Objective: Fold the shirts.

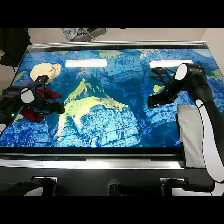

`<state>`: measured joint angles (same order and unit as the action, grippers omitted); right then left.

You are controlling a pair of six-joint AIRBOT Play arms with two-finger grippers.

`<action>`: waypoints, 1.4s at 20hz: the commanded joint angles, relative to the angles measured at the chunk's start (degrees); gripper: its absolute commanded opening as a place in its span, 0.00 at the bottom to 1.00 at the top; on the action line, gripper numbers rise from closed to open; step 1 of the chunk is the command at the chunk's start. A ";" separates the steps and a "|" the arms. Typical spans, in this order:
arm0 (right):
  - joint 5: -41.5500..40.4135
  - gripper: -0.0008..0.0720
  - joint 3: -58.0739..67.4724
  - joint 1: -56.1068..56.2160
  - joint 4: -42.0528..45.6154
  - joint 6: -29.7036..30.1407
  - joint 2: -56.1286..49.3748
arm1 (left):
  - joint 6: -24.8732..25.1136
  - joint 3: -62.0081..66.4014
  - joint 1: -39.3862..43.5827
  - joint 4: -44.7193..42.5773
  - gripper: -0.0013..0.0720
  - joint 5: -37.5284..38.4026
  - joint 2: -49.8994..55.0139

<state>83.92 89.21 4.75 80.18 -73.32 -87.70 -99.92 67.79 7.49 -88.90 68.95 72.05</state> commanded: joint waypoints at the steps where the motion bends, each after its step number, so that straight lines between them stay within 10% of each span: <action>1: 0.00 0.94 0.00 0.04 -0.02 0.00 -0.02 | 0.00 -0.02 -0.02 0.00 0.83 -0.02 -0.04; 20: -3.98 0.96 0.00 0.04 1.14 0.42 -0.04 | -0.02 -0.02 -0.02 0.00 0.83 -0.02 -0.04; 23: -5.92 0.99 0.00 0.04 1.11 8.92 -0.04 | 0.00 -0.02 -0.02 -0.02 0.83 -0.13 0.07; 28: -8.61 0.99 0.00 0.04 1.33 9.29 -0.07 | 0.39 6.84 -4.48 -0.02 1.00 3.02 -0.15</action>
<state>76.86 89.21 4.75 81.32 -65.60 -87.72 -99.92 70.74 5.87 -88.75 69.41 72.05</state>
